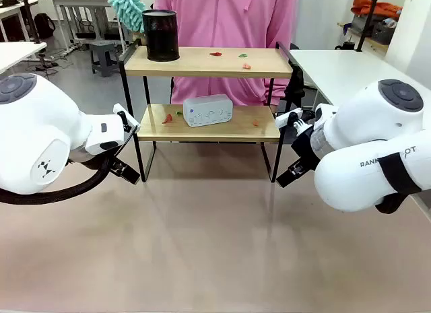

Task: Clean the shelf.
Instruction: Pick up the Duster from the human.

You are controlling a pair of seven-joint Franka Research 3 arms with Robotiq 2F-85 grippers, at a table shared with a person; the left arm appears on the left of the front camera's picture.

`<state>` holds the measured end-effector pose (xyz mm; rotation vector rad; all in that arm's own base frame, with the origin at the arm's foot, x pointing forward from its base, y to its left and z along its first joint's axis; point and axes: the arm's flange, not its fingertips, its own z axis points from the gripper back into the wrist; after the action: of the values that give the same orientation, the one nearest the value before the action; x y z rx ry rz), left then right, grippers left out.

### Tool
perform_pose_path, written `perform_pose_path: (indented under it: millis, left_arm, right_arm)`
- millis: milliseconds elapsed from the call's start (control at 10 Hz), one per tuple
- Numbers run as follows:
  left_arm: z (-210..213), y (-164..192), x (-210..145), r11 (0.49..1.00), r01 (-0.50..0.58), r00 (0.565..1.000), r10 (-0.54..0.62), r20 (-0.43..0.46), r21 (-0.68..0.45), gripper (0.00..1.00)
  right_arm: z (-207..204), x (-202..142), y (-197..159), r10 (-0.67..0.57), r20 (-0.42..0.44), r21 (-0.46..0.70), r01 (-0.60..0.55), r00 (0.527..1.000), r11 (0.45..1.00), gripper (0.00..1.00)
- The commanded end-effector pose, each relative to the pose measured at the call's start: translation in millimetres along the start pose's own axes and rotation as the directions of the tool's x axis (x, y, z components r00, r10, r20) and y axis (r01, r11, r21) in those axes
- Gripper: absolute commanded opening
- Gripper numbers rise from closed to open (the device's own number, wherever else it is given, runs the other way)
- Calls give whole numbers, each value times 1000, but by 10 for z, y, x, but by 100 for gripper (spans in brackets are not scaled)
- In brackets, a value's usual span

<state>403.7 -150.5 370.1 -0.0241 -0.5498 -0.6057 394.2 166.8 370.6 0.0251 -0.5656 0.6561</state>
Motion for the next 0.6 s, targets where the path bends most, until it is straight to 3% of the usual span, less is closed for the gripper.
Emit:
perform_pose_path:
  millis: [0, 500]
  left_arm:
    - [1, 0, 0, 1000, 0, 1000, 0, 0, 0, 100]
    - [1, 0, 0, 1000, 0, 1000, 0, 0, 0, 100]
  right_arm:
    - [0, 0, 0, 0, 0, 0, 0, 1000, 1000, 100]
    - [0, 0, 0, 0, 0, 0, 0, 1000, 1000, 100]
